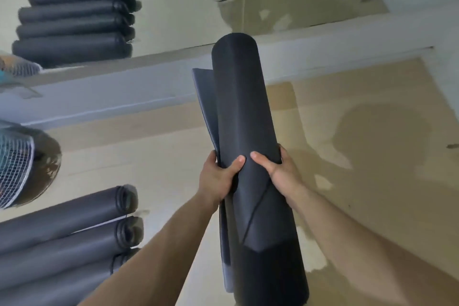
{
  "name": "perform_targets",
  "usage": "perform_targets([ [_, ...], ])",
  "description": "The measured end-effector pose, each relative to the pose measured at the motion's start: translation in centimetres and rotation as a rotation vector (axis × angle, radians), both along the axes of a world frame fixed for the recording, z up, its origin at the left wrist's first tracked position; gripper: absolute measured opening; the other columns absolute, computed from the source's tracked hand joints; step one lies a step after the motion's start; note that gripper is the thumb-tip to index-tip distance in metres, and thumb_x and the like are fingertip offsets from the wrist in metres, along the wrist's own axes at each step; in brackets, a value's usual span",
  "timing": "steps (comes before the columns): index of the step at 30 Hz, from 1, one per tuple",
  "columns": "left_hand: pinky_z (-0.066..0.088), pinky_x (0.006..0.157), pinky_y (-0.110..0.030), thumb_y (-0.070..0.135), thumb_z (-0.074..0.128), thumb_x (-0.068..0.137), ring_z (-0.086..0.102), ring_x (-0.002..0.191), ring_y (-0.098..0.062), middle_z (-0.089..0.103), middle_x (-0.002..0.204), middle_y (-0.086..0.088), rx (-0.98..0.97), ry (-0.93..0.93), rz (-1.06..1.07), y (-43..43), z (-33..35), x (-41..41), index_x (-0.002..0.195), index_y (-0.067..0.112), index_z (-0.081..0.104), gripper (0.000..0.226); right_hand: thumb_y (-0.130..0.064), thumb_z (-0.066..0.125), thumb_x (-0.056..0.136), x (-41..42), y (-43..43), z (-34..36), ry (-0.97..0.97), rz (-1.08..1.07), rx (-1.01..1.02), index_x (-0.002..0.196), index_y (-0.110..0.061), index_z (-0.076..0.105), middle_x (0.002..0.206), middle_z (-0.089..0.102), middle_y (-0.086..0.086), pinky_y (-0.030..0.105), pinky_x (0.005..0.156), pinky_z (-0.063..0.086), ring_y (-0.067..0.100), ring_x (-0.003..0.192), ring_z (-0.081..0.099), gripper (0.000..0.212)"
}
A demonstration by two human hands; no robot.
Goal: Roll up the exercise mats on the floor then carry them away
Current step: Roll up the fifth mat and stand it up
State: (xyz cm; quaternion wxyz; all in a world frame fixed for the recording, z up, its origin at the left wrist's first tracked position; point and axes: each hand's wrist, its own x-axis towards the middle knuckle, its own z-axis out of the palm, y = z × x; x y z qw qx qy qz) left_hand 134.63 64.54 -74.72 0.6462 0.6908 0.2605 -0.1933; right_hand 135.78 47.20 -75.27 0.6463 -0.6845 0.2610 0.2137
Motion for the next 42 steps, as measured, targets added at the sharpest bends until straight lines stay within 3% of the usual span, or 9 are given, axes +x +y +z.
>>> perform_targets([
  [7, 0.057, 0.098, -0.037, 0.046, 0.082, 0.083, 0.069, 0.108, -0.018, 0.07, 0.122, 0.003, 0.019, 0.048, -0.163, -20.2, -3.3, 12.4, 0.13, 0.018, 0.059, 0.06, -0.063, 0.086, 0.064, 9.9, -20.0, -2.1, 0.017, -0.117, -0.098, 0.126, -0.042, 0.06, 0.118, 0.07, -0.02, 0.039, 0.101, 0.054, 0.007, 0.107, 0.068, 0.07],
  [13, 0.056, 0.098, -0.041, 0.043, 0.08, 0.086, 0.068, 0.108, -0.02, 0.07, 0.12, 0.002, 0.026, 0.096, -0.277, -35.8, -5.8, 20.9, 0.124, 0.021, 0.058, 0.049, -0.06, 0.086, 0.07, 16.5, -34.8, -3.5, 0.072, -0.22, -0.177, 0.126, -0.041, 0.062, 0.113, 0.07, -0.021, 0.035, 0.096, 0.055, 0.007, 0.102, 0.068, 0.064],
  [18, 0.057, 0.095, -0.039, 0.047, 0.079, 0.087, 0.067, 0.109, -0.02, 0.067, 0.122, 0.001, 0.022, 0.157, -0.406, -48.3, -8.5, 27.4, 0.131, 0.018, 0.053, 0.059, -0.062, 0.084, 0.071, 21.3, -47.0, -5.8, 0.134, -0.301, -0.243, 0.121, -0.046, 0.058, 0.113, 0.068, -0.021, 0.034, 0.093, 0.053, 0.006, 0.101, 0.066, 0.058],
  [24, 0.055, 0.091, -0.034, 0.049, 0.077, 0.087, 0.062, 0.11, -0.021, 0.059, 0.118, 0.004, 0.02, 0.202, -0.483, -62.8, -13.5, 32.9, 0.139, 0.017, 0.044, 0.069, -0.071, 0.08, 0.067, 25.4, -60.6, -11.1, 0.161, -0.35, -0.318, 0.137, -0.04, 0.054, 0.126, 0.066, -0.013, 0.046, 0.104, 0.052, 0.017, 0.112, 0.064, 0.081],
  [30, 0.052, 0.081, -0.026, 0.046, 0.077, 0.088, 0.064, 0.104, -0.016, 0.061, 0.109, 0.009, 0.009, 0.232, -0.471, -77.8, -19.5, 36.6, 0.122, 0.024, 0.043, 0.052, -0.076, 0.078, 0.061, 29.4, -75.9, -17.3, 0.193, -0.33, -0.322, 0.133, -0.045, 0.057, 0.12, 0.068, -0.019, 0.045, 0.102, 0.053, 0.012, 0.108, 0.066, 0.081],
  [34, 0.057, 0.095, -0.037, 0.044, 0.076, 0.09, 0.064, 0.105, -0.015, 0.061, 0.11, 0.01, -0.016, 0.254, -0.421, -86.9, -25.0, 39.3, 0.126, 0.022, 0.045, 0.053, -0.075, 0.078, 0.065, 33.1, -85.2, -22.8, 0.181, -0.262, -0.375, 0.138, -0.043, 0.053, 0.124, 0.067, -0.015, 0.047, 0.102, 0.053, 0.016, 0.11, 0.065, 0.083],
  [38, 0.055, 0.103, -0.046, 0.043, 0.074, 0.092, 0.064, 0.116, -0.021, 0.062, 0.128, 0.0, -0.089, 0.3, -0.377, -94.2, -32.4, 41.6, 0.138, 0.015, 0.043, 0.063, -0.071, 0.08, 0.067, 36.4, -92.4, -28.7, 0.164, -0.206, -0.418, 0.133, -0.045, 0.054, 0.119, 0.066, -0.017, 0.047, 0.1, 0.054, 0.015, 0.107, 0.065, 0.075],
  [42, 0.049, 0.106, -0.039, 0.044, 0.066, 0.097, 0.057, 0.118, -0.019, 0.055, 0.128, 0.004, -0.1, 0.348, -0.384, -99.9, -39.7, 43.2, 0.137, 0.013, 0.038, 0.057, -0.06, 0.084, 0.072, 38.7, -97.9, -34.7, 0.165, -0.16, -0.485, 0.138, -0.039, 0.054, 0.121, 0.063, -0.014, 0.035, 0.091, 0.049, 0.014, 0.104, 0.061, 0.076],
])
